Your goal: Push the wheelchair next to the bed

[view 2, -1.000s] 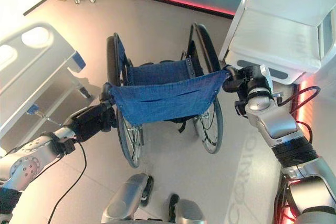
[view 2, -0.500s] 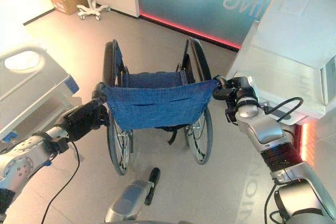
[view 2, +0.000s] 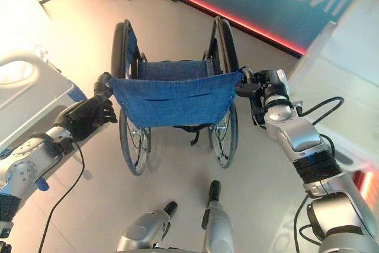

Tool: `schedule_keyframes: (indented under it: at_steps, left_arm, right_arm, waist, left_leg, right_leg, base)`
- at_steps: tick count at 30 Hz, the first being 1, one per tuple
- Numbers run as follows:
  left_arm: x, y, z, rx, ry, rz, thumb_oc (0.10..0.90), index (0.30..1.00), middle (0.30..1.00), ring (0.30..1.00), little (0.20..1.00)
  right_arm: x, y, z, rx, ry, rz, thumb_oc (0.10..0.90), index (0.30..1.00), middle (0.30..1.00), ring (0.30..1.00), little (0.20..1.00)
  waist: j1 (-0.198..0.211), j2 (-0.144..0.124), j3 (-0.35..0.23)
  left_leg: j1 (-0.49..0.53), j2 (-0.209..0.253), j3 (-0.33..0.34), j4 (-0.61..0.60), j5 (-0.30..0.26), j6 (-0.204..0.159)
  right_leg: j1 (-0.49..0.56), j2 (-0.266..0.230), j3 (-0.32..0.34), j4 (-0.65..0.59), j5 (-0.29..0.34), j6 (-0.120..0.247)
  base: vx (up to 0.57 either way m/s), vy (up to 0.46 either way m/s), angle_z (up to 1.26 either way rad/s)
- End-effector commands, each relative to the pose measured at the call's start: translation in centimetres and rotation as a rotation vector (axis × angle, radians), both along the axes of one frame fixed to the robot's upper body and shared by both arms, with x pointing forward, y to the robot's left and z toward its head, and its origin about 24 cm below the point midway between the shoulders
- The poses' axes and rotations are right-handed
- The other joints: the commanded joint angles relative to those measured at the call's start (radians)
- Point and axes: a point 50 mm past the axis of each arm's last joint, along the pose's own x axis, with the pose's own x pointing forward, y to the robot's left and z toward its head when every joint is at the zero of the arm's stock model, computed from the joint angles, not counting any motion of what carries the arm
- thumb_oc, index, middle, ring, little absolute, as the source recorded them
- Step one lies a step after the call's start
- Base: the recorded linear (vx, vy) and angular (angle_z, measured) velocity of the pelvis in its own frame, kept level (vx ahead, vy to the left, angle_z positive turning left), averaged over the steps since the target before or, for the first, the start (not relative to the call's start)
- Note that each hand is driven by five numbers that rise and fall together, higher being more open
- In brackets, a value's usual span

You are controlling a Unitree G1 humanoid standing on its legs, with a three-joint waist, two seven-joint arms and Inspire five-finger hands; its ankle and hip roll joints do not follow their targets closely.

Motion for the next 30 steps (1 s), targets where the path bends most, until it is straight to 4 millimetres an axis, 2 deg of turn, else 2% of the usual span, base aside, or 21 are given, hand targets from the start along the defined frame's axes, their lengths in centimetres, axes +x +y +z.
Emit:
schedule_keyframes:
  at_steps: [1,2,4,7,8,9,11,12,14,17,19,20,21,22,24,25,26,27,28,29,30]
  left_arm:
    - [-1.2,2.0,6.9,0.144,-0.305,0.025,0.400,0.300,0.300,0.300,0.300]
    - [-1.3,1.9,6.8,0.138,-0.302,0.022,0.400,0.300,0.300,0.300,0.300]
    - [-1.7,1.6,6.3,0.099,-0.283,0.019,0.400,0.300,0.300,0.300,0.300]
    - [-2.2,1.3,5.5,0.060,-0.266,0.036,0.400,0.300,0.300,0.300,0.300]
    - [-2.2,1.4,5.4,0.060,-0.266,0.044,0.400,0.300,0.300,0.300,0.300]
    - [-2.3,1.8,5.4,0.061,-0.270,0.067,0.400,0.300,0.300,0.300,0.300]
    - [-2.5,2.5,5.5,0.051,-0.278,0.103,0.400,0.300,0.300,0.300,0.300]
    - [-2.7,3.0,5.5,0.050,-0.280,0.126,0.400,0.300,0.300,0.300,0.300]
    - [-2.7,3.2,5.4,0.053,-0.278,0.141,0.400,0.300,0.300,0.300,0.300]
    - [-2.7,2.9,4.3,0.063,-0.263,0.152,0.400,0.300,0.300,0.300,0.300]
    - [-2.5,2.6,4.2,0.066,-0.263,0.150,0.400,0.300,0.300,0.300,0.300]
    - [-2.5,2.6,4.3,0.066,-0.262,0.149,0.400,0.300,0.300,0.300,0.300]
    - [-2.3,2.8,4.5,0.073,-0.265,0.151,0.400,0.300,0.300,0.300,0.300]
    - [-1.9,3.3,5.3,0.092,-0.270,0.154,0.400,0.300,0.300,0.300,0.300]
    - [-1.7,4.2,6.2,0.114,-0.278,0.169,0.400,0.300,0.300,0.300,0.300]
    - [-1.7,4.3,6.4,0.115,-0.280,0.172,0.400,0.300,0.300,0.300,0.300]
    - [-1.4,4.6,7.1,0.123,-0.285,0.183,0.400,0.300,0.300,0.300,0.300]
    - [-1.4,4.6,7.2,0.125,-0.285,0.185,0.400,0.300,0.300,0.300,0.300]
    - [-1.3,4.5,7.5,0.132,-0.285,0.185,0.400,0.300,0.300,0.300,0.300]
    - [-1.0,4.2,8.2,0.136,-0.286,0.175,0.400,0.300,0.300,0.300,0.300]
    - [-0.9,4.2,8.2,0.136,-0.286,0.172,0.400,0.300,0.300,0.300,0.300]
  right_arm:
    - [0.8,2.7,8.2,-0.050,-0.264,0.243,0.400,0.300,0.300,0.300,0.300]
    - [0.8,2.6,8.2,-0.054,-0.256,0.241,0.400,0.300,0.300,0.300,0.300]
    - [0.9,2.4,7.9,-0.086,-0.231,0.246,0.400,0.300,0.300,0.300,0.300]
    - [0.9,2.3,7.9,-0.104,-0.229,0.247,0.400,0.300,0.300,0.300,0.300]
    - [0.9,2.4,7.9,-0.102,-0.230,0.248,0.400,0.300,0.300,0.300,0.300]
    - [0.9,2.6,7.9,-0.095,-0.233,0.256,0.400,0.300,0.300,0.300,0.300]
    - [0.9,3.3,7.9,-0.095,-0.237,0.275,0.400,0.300,0.300,0.300,0.300]
    - [1.1,3.8,7.7,-0.090,-0.235,0.283,0.400,0.300,0.300,0.300,0.300]
    - [1.4,4.0,7.3,-0.081,-0.233,0.279,0.400,0.300,0.300,0.300,0.300]
    - [1.9,4.3,6.0,-0.053,-0.218,0.254,0.400,0.300,0.300,0.300,0.300]
    - [1.7,3.7,5.1,-0.046,-0.211,0.245,0.400,0.300,0.300,0.300,0.300]
    - [1.7,3.7,5.1,-0.046,-0.211,0.244,0.400,0.300,0.300,0.300,0.300]
    - [1.5,3.5,4.8,-0.040,-0.213,0.239,0.400,0.300,0.300,0.300,0.300]
    - [1.5,3.6,4.7,-0.028,-0.215,0.242,0.400,0.300,0.300,0.300,0.300]
    - [1.7,4.4,4.3,-0.002,-0.218,0.260,0.400,0.300,0.300,0.300,0.300]
    - [1.8,4.6,4.2,0.001,-0.219,0.264,0.400,0.300,0.300,0.300,0.300]
    - [1.8,5.0,3.6,0.024,-0.216,0.278,0.400,0.300,0.300,0.300,0.300]
    - [1.7,5.1,3.4,0.026,-0.215,0.281,0.400,0.300,0.300,0.300,0.300]
    - [1.6,5.3,3.2,0.030,-0.214,0.284,0.400,0.300,0.300,0.300,0.300]
    - [1.4,5.4,3.0,0.034,-0.214,0.291,0.400,0.300,0.300,0.300,0.300]
    - [1.3,5.4,3.1,0.035,-0.215,0.291,0.400,0.300,0.300,0.300,0.300]
  waist:
    - [0.032,-0.051,-0.151]
    - [0.030,-0.048,-0.157]
    - [0.028,-0.054,-0.166]
    - [0.036,-0.055,-0.147]
    - [0.037,-0.050,-0.142]
    - [0.051,-0.050,-0.128]
    - [0.074,-0.041,-0.113]
    - [0.091,-0.035,-0.110]
    - [0.109,-0.029,-0.110]
    - [0.148,0.002,-0.120]
    - [0.155,0.010,-0.118]
    - [0.156,0.008,-0.117]
    - [0.159,0.014,-0.123]
    - [0.161,0.007,-0.132]
    - [0.180,-0.009,-0.154]
    - [0.185,-0.008,-0.159]
    - [0.195,-0.032,-0.176]
    - [0.199,-0.034,-0.182]
    - [0.204,-0.045,-0.191]
    - [0.196,-0.046,-0.208]
    - [0.194,-0.046,-0.210]
  left_leg:
    - [0.053,0.079,0.224,0.124,0.013,-0.013]
    - [0.055,0.090,0.231,0.157,0.063,-0.030]
    - [0.011,0.109,0.282,0.359,0.227,-0.076]
    - [-0.137,0.063,0.343,0.618,0.286,-0.094]
    - [-0.160,0.063,0.348,0.636,0.283,-0.093]
    - [-0.209,0.033,0.365,0.593,0.259,-0.080]
    - [-0.226,0.027,0.392,0.424,0.251,-0.066]
    - [-0.223,0.049,0.404,0.259,0.279,-0.061]
    - [-0.220,0.065,0.405,0.117,0.325,-0.067]
    - [-0.272,0.106,0.465,-0.250,0.457,-0.104]
    - [-0.282,0.106,0.543,-0.354,0.482,-0.112]
    - [-0.280,0.105,0.544,-0.356,0.482,-0.112]
    - [-0.295,0.093,0.588,-0.370,0.478,-0.108]
    - [-0.283,0.073,0.600,-0.337,0.423,-0.076]
    - [-0.256,0.049,0.542,-0.356,0.375,-0.047]
    - [-0.257,0.051,0.535,-0.355,0.374,-0.044]
    - [-0.238,0.029,0.546,-0.292,0.334,0.011]
    - [-0.237,0.030,0.544,-0.284,0.330,0.019]
    - [-0.227,0.022,0.541,-0.279,0.320,0.037]
    - [-0.195,0.025,0.514,-0.269,0.302,0.055]
    - [-0.191,0.025,0.506,-0.266,0.300,0.056]
  right_leg:
    - [-0.007,0.034,-0.019,0.034,0.160,-0.018]
    - [0.002,0.042,-0.029,0.040,0.154,-0.028]
    - [0.062,0.054,-0.071,0.029,0.136,-0.071]
    - [0.133,0.076,-0.104,0.018,0.106,-0.120]
    - [0.141,0.084,-0.110,0.021,0.103,-0.125]
    - [0.173,0.107,-0.117,0.023,0.098,-0.130]
    - [0.218,0.145,-0.113,0.029,0.078,-0.131]
    - [0.248,0.172,-0.116,0.027,0.054,-0.136]
    - [0.281,0.197,-0.121,0.018,0.031,-0.145]
    - [0.370,0.279,-0.123,0.007,-0.026,-0.169]
    - [0.418,0.304,-0.133,0.031,-0.070,-0.172]
    - [0.418,0.302,-0.133,0.033,-0.072,-0.171]
    - [0.436,0.320,-0.143,0.055,-0.103,-0.174]
    - [0.435,0.319,-0.143,0.105,-0.145,-0.172]
    - [0.442,0.307,-0.128,0.179,-0.181,-0.155]
    - [0.443,0.309,-0.126,0.190,-0.177,-0.154]
    - [0.455,0.275,-0.137,0.306,-0.112,-0.105]
    - [0.453,0.273,-0.137,0.329,-0.085,-0.093]
    - [0.434,0.262,-0.133,0.419,0.005,-0.046]
    - [0.370,0.271,-0.109,0.603,0.136,0.022]
    - [0.360,0.273,-0.104,0.622,0.149,0.028]
  base:
    - [0.45,-0.255,0.86]
    - [0.52,-0.310,0.93]
    - [0.31,-0.265,1.15]
    - [0.28,-0.264,0.09]
    - [0.35,-0.260,-0.11]
    - [0.35,-0.201,0.06]
    - [0.43,-0.188,0.37]
    - [0.40,-0.135,0.33]
    - [0.42,-0.106,0.13]
    - [0.63,-0.102,-0.10]
    - [0.59,-0.046,-0.03]
    - [0.61,-0.065,0.23]
    - [0.52,-0.076,0.33]
    - [0.65,-0.092,0.32]
    - [0.45,-0.063,-0.06]
    - [0.47,-0.029,-0.34]
    - [0.35,-0.002,-0.27]
    - [0.41,0.021,-0.23]
    - [0.42,0.040,-0.17]
    - [0.43,0.039,-0.12]
    - [0.50,0.025,0.10]
